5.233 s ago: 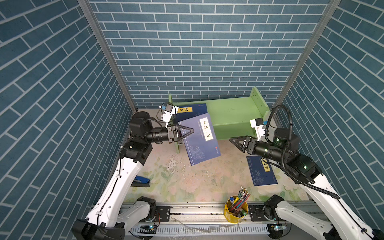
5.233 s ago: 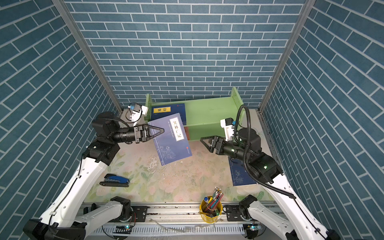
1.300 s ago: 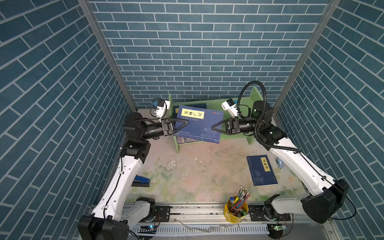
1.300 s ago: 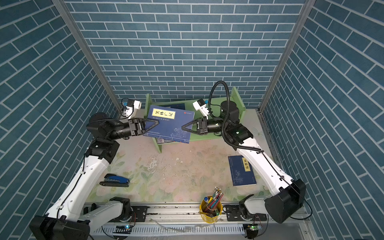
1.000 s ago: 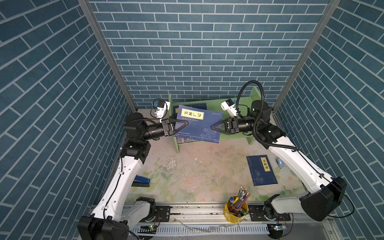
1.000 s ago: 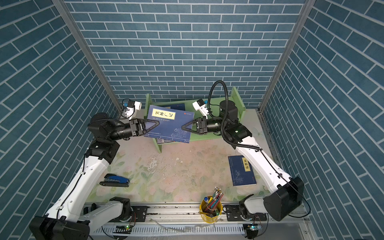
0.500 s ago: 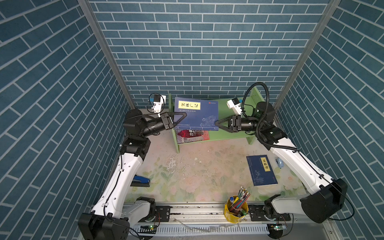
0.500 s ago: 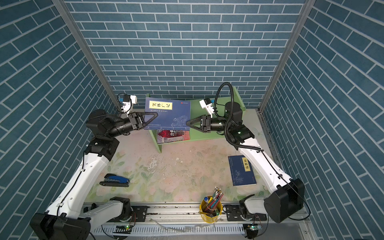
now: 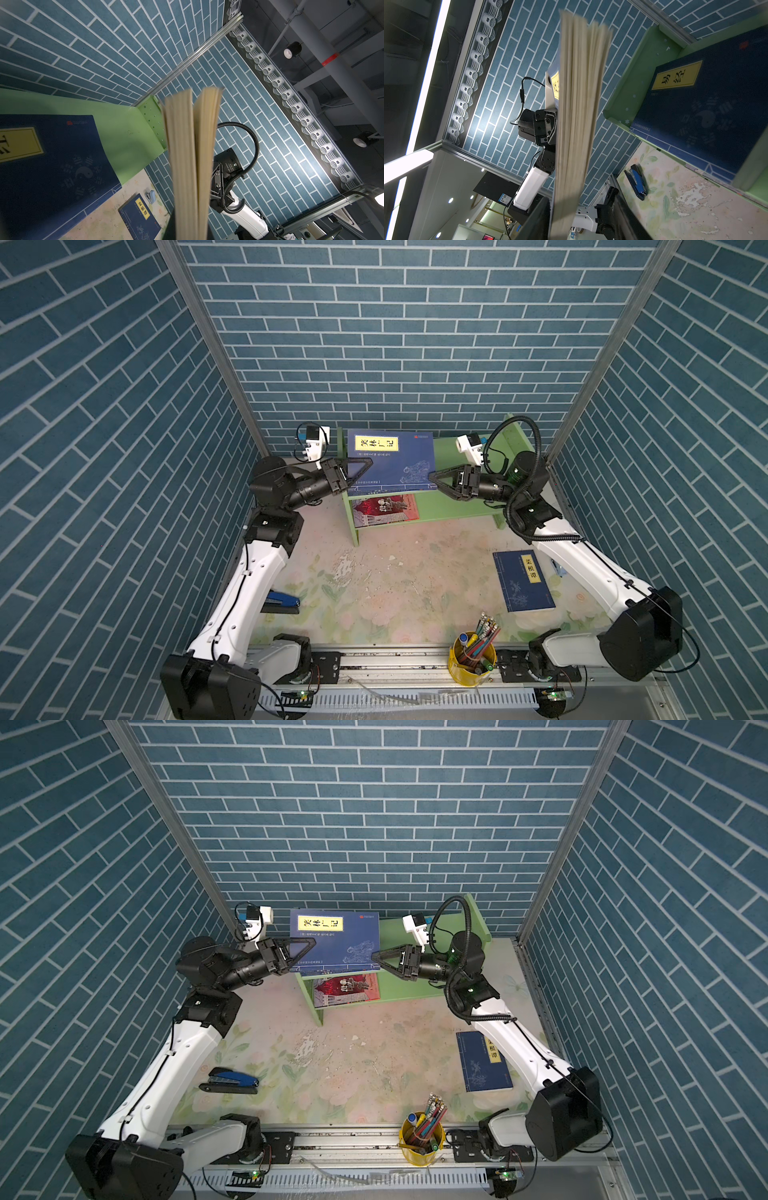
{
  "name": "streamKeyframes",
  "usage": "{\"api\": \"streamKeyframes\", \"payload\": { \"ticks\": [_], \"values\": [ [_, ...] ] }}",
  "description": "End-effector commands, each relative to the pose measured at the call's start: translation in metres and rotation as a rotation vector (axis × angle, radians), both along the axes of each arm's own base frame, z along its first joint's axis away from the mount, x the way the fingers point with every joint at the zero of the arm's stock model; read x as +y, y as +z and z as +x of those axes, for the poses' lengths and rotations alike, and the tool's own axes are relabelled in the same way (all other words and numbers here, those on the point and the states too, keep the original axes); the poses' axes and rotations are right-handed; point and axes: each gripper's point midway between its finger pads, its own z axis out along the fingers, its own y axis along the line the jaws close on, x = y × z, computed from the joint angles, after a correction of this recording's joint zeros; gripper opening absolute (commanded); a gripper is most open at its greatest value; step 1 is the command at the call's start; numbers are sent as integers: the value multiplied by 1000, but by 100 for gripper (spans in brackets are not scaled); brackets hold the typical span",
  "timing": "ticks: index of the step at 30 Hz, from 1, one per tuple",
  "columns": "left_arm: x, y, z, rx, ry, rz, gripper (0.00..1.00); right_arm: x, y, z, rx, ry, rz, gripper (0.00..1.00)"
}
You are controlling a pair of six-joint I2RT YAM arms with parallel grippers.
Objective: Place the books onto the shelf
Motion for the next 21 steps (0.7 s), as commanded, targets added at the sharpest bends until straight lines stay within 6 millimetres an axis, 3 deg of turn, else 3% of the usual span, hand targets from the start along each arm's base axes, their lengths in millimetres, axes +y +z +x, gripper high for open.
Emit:
{"api": "streamKeyframes", "payload": {
  "ticks": [1, 10, 21],
  "values": [
    [3, 14, -6, -70, 17, -14, 0, -3, 19, 2, -25, -14, 85, 50],
    [5, 5, 1, -51, 45, 1, 0, 3, 20, -3, -4, 8, 91, 47],
    [5, 2, 7, -35, 59, 4, 0, 19, 17, -2, 16, 41, 76, 31]
  ]
}}
